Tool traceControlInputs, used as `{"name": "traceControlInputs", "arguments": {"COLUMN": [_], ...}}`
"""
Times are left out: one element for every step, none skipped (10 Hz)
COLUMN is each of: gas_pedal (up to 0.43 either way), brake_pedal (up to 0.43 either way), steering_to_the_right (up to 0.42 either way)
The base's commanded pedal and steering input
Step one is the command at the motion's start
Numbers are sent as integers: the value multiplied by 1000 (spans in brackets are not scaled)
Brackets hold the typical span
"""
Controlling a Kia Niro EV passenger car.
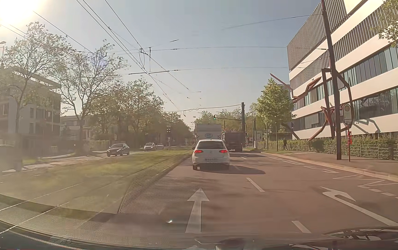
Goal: Follow the waypoints while adhering to traffic rules and regulations
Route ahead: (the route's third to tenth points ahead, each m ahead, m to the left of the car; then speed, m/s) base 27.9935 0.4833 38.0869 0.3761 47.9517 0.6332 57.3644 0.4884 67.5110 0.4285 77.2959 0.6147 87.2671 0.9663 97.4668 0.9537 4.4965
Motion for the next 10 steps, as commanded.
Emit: {"name": "traceControlInputs", "arguments": {"gas_pedal": [0,0,0,0,0,0,0,0,0,0], "brake_pedal": [122,122,128,128,134,134,134,122,122,122], "steering_to_the_right": [-1,-1,-1,-1,-1,-1,-1,-1,-1,-1]}}
